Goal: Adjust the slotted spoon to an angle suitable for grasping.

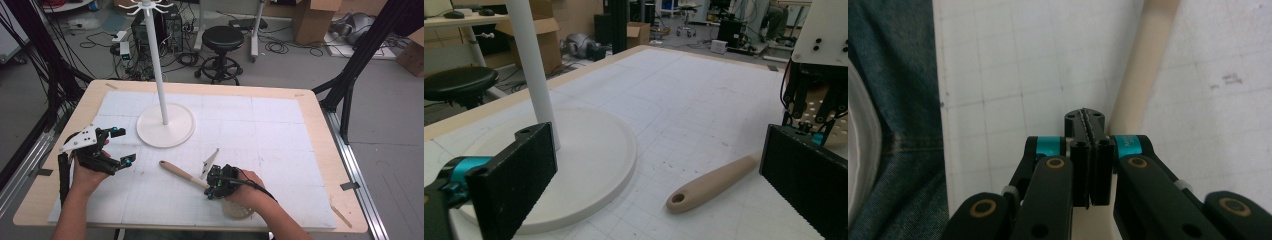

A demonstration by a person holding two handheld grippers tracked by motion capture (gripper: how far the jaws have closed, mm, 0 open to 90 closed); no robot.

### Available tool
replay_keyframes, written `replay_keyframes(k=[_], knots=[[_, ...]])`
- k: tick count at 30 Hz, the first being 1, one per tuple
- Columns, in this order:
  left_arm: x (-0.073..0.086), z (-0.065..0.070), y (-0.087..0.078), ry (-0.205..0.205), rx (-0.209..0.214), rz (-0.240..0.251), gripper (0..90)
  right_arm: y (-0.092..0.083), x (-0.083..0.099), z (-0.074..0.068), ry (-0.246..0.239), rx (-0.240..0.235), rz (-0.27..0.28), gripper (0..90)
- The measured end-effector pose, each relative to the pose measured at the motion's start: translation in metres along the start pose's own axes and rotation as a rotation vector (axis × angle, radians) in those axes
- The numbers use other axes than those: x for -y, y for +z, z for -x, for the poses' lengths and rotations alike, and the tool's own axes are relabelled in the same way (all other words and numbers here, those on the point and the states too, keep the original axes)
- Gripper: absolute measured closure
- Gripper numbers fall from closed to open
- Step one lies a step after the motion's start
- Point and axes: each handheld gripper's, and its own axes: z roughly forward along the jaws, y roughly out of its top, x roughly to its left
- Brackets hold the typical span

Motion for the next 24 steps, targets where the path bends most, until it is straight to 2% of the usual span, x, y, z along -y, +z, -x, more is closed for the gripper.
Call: replay_keyframes(k=[5, 9, 16, 24], knots=[[0.0, 0.0, 0.0, 0.003, 0.001, 0.002, 2.4, -0.004, 0.007, 0.007, 0.014, 0.036, -0.028, 90.0], [-0.001, 0.0, -0.001, 0.0, -0.002, 0.01, 2.5, -0.01, 0.014, 0.018, 0.049, 0.063, -0.028, 90.0], [0.0, 0.0, 0.0, 0.001, 0.0, 0.0, 2.5, -0.019, 0.03, 0.036, 0.109, 0.139, -0.059, 90.0], [0.0, 0.001, 0.002, 0.002, 0.0, -0.008, 2.5, -0.029, 0.048, 0.058, 0.208, 0.181, -0.021, 90.0]])
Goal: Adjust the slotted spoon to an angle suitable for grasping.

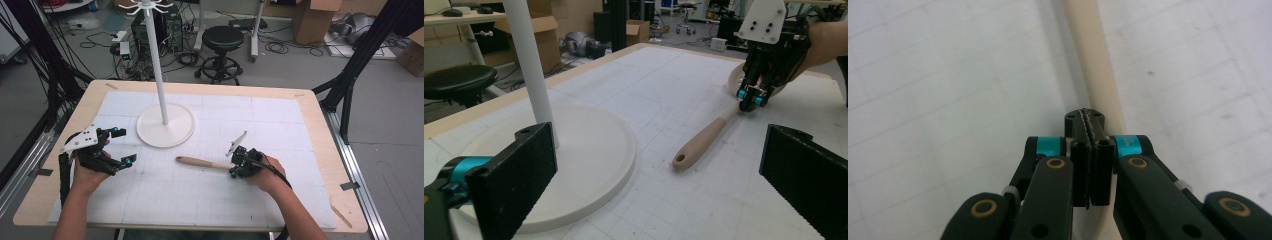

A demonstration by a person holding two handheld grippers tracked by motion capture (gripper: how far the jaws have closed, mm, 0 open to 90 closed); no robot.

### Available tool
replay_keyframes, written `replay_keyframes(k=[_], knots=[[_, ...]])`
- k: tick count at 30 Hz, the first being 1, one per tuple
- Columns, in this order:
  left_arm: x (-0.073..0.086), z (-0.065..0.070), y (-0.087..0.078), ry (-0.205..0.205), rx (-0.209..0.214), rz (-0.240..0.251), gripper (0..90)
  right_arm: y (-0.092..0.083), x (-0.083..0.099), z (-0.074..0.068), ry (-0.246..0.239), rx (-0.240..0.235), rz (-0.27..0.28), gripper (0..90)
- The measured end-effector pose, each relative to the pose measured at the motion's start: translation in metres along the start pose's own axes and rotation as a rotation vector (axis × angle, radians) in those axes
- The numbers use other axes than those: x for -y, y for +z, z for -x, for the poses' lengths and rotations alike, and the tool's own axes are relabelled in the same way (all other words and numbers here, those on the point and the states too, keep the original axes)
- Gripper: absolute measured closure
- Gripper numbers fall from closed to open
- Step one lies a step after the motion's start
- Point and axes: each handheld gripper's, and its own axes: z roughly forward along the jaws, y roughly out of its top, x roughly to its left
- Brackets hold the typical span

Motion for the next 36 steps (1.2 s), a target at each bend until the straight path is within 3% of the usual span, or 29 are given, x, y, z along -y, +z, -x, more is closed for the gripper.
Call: replay_keyframes(k=[11, 14, 21, 27, 32, 36], knots=[[0.0, 0.0, 0.0, 0.001, 0.001, 0.001, 2.5, -0.004, 0.012, 0.021, 0.082, 0.059, 0.019, 90.0], [0.0, 0.0, 0.0, 0.001, 0.002, 0.001, 2.5, -0.009, 0.015, 0.021, 0.101, 0.042, 0.063, 89.8], [-0.001, 0.001, -0.001, 0.001, 0.007, 0.003, 2.5, -0.039, 0.017, 0.013, 0.1, 0.018, 0.288, 87.9], [-0.003, 0.005, -0.005, 0.007, 0.01, 0.011, 2.5, -0.057, 0.02, 0.014, 0.104, 0.029, 0.42, 78.9], [-0.004, 0.003, -0.01, 0.0, 0.007, 0.036, 2.4, -0.071, 0.021, 0.015, 0.081, 0.037, 0.541, 59.0], [-0.004, 0.003, -0.01, 0.0, 0.007, 0.037, 2.5, -0.08, 0.02, 0.013, 0.039, 0.081, 0.645, 41.2]])
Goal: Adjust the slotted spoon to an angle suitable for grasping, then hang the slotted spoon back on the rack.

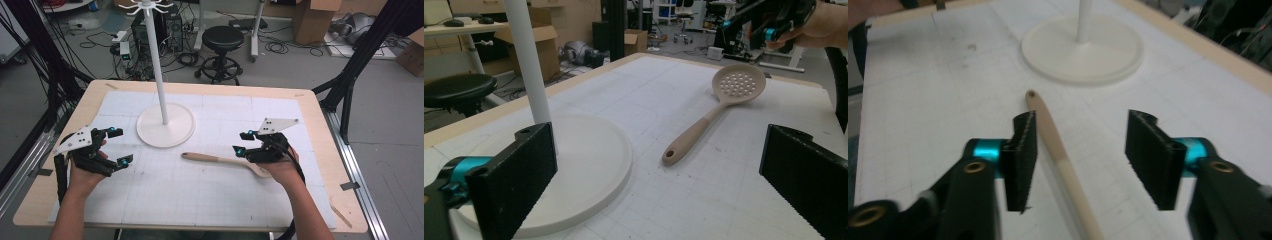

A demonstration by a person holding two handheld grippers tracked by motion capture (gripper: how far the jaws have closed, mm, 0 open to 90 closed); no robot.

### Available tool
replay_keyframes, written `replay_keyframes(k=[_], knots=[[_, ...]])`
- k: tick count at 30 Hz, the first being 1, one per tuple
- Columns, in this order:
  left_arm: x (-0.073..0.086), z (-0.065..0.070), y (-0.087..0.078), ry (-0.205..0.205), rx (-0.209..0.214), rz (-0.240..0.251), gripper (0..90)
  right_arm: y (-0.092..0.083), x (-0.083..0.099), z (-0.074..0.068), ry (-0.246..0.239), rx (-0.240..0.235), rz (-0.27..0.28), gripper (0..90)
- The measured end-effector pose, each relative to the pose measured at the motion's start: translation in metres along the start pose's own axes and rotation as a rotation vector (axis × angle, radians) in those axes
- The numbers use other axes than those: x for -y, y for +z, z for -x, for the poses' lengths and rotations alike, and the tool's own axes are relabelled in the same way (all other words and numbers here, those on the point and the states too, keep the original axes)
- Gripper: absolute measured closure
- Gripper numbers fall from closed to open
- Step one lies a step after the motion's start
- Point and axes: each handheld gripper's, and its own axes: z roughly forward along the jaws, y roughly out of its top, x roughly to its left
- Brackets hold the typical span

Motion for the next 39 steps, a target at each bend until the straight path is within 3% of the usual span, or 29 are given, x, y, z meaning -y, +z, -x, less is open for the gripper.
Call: replay_keyframes(k=[5, 11, 20, 30, 35, 39], knots=[[-0.001, 0.001, -0.001, 0.002, 0.002, 0.008, 2.5, -0.003, -0.005, -0.002, -0.001, 0.033, 0.047, 31.0], [-0.002, 0.0, -0.002, 0.0, 0.002, 0.012, 2.5, -0.001, -0.005, -0.001, 0.024, 0.072, 0.05, 16.1], [-0.002, 0.0, 0.0, 0.004, 0.001, 0.006, 2.4, 0.01, -0.003, 0.0, 0.014, 0.055, -0.009, 14.5], [-0.001, 0.0, 0.001, 0.002, 0.004, 0.002, 2.4, 0.041, -0.006, 0.002, -0.027, 0.034, -0.137, 14.5], [-0.002, 0.001, 0.001, 0.005, 0.004, 0.003, 2.4, 0.061, -0.007, 0.001, -0.05, 0.016, -0.232, 14.6], [-0.003, 0.002, 0.001, 0.011, 0.006, -0.002, 2.5, 0.081, -0.003, -0.001, -0.072, 0.0, -0.339, 14.8]])
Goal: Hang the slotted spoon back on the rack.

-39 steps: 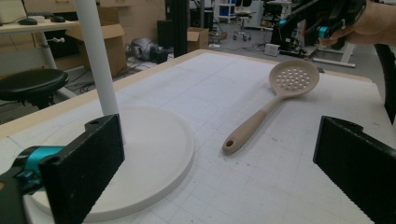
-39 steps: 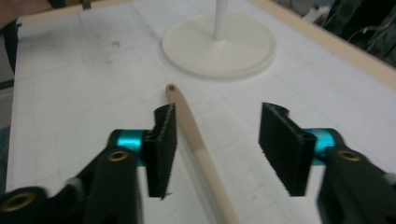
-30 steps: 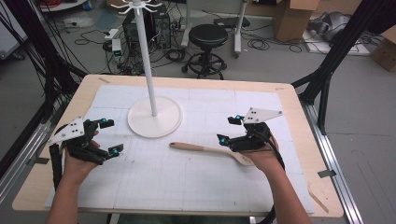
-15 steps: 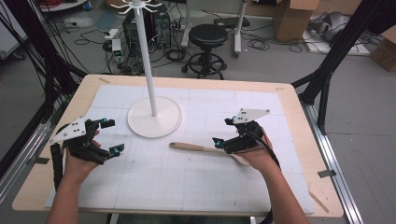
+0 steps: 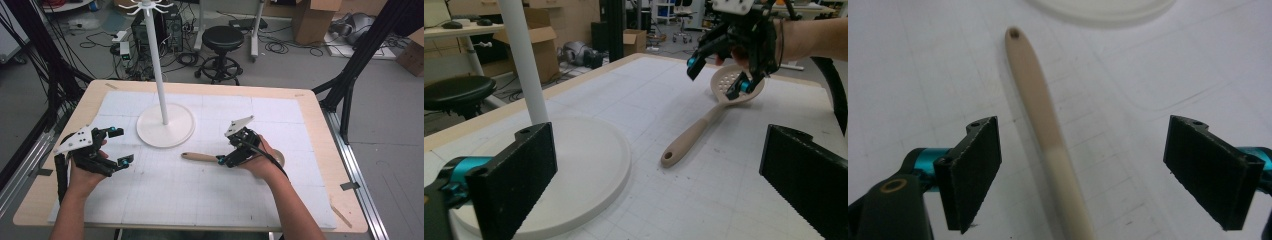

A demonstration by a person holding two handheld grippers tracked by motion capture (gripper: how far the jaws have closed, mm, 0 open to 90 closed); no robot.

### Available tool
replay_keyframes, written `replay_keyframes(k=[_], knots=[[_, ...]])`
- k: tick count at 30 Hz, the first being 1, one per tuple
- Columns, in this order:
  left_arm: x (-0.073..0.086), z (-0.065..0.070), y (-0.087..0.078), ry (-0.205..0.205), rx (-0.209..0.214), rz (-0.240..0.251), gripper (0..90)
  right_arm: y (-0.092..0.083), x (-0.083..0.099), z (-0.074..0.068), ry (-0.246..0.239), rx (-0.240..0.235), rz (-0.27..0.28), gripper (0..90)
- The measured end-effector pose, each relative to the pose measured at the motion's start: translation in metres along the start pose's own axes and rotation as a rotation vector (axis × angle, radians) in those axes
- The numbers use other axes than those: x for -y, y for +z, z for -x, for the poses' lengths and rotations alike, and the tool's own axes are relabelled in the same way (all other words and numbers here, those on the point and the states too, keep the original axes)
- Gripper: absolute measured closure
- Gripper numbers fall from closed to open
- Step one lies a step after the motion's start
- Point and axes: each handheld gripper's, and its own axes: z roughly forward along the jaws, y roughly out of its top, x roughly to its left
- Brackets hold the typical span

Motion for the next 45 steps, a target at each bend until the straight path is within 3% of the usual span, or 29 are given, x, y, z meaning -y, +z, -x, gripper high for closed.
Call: replay_keyframes(k=[4, 6, 8, 9, 11, 12, 14, 21, 25, 28, 31, 35, 45], knots=[[0.001, -0.001, 0.0, -0.006, 0.001, 0.002, 2.4, 0.021, -0.002, -0.004, -0.037, -0.02, -0.097, 16.1], [0.001, -0.002, 0.001, -0.003, 0.001, -0.004, 2.5, 0.031, -0.001, -0.005, -0.051, -0.038, -0.153, 21.2], [0.001, -0.002, 0.001, -0.004, 0.002, -0.001, 2.4, 0.042, 0.002, -0.005, -0.063, -0.053, -0.233, 35.1], [0.001, -0.001, 0.001, -0.003, 0.001, -0.001, 2.4, 0.045, 0.003, -0.005, -0.06, -0.085, -0.257, 40.6], [0.001, -0.001, 0.001, -0.001, 0.0, -0.001, 2.5, 0.043, 0.002, -0.003, -0.051, -0.106, -0.251, 62.5], [0.001, -0.001, 0.002, -0.005, 0.002, -0.001, 2.4, 0.042, 0.001, -0.005, -0.065, -0.099, -0.26, 67.9], [0.001, -0.001, 0.002, -0.003, 0.003, -0.006, 2.4, 0.042, -0.001, -0.007, -0.079, -0.098, -0.274, 69.6], [0.001, 0.001, 0.003, 0.0, 0.005, -0.011, 2.5, 0.044, -0.005, -0.006, -0.061, -0.105, -0.307, 69.9], [0.0, 0.0, 0.002, 0.002, 0.002, -0.006, 2.4, 0.044, -0.005, -0.007, -0.079, -0.1, -0.305, 70.7], [0.0, 0.0, 0.002, 0.0, 0.001, -0.006, 2.4, 0.044, -0.006, -0.009, -0.101, -0.103, -0.31, 76.1], [0.001, 0.0, 0.001, -0.002, 0.002, -0.004, 2.4, 0.043, -0.005, -0.009, -0.057, -0.1, -0.308, 76.5], [0.0, -0.001, 0.0, 0.0, -0.001, 0.003, 2.5, 0.04, -0.007, -0.01, -0.073, -0.073, -0.298, 76.6], [0.0, -0.001, 0.001, 0.001, -0.001, -0.005, 2.4, -0.007, -0.026, 0.003, -0.048, -0.031, -0.103, 76.5]])
